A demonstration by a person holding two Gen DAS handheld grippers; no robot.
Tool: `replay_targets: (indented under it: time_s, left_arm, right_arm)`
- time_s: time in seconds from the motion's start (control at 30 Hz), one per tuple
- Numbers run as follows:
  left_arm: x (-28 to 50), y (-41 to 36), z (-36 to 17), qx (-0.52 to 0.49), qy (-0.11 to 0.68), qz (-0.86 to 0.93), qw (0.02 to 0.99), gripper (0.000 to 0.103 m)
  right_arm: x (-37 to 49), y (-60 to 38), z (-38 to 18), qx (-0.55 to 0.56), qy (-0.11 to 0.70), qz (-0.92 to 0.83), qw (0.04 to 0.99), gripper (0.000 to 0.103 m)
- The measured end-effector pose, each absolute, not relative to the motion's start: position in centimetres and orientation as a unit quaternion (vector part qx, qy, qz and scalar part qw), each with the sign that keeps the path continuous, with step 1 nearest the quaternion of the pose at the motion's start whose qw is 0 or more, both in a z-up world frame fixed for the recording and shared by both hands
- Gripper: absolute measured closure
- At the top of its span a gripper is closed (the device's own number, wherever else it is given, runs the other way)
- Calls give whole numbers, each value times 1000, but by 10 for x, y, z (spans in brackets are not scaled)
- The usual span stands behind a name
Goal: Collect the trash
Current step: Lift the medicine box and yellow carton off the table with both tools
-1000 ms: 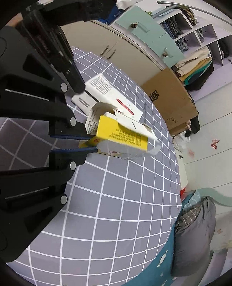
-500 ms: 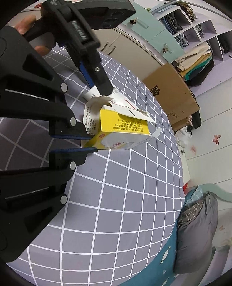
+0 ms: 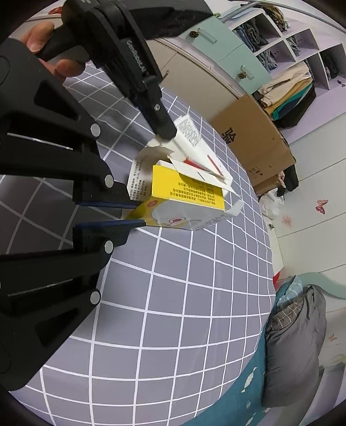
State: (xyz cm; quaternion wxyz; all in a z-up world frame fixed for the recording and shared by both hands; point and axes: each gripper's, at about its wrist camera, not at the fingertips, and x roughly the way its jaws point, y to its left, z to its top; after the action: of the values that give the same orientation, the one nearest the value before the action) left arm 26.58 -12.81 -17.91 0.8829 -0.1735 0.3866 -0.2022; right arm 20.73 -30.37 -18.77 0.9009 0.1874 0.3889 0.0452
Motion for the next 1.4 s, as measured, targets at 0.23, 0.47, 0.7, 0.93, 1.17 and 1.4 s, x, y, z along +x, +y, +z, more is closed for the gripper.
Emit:
replay_targets:
  time_s: [0.23,0.47,0.7,0.93,1.17,1.4]
  left_arm:
    - [226,-135,-145,-18,313,-170,934,97]
    - [209,-111,-123,-29,299,-160,941,97]
    - [193,-100,-109,-17,295,-148,944,98]
    - [188,-113,-112,-4,296,-153,943,98]
    - [191,-117,-113,1,292,-154,944,98]
    - [202,-120,-114,0,292,-159,943,97]
  right_arm:
    - [196,-308,-177,196,374,46,905,95]
    - [189,-297,-160,201,359,65,909,95]
    - [187,-282,-157,185,361,42,913,95]
    - [191,-276,-165,138,363,2,922,94]
    - [205,-267,-170,87,353,-15,931,52]
    - [227,-254,-175,16,368,-28,929,52]
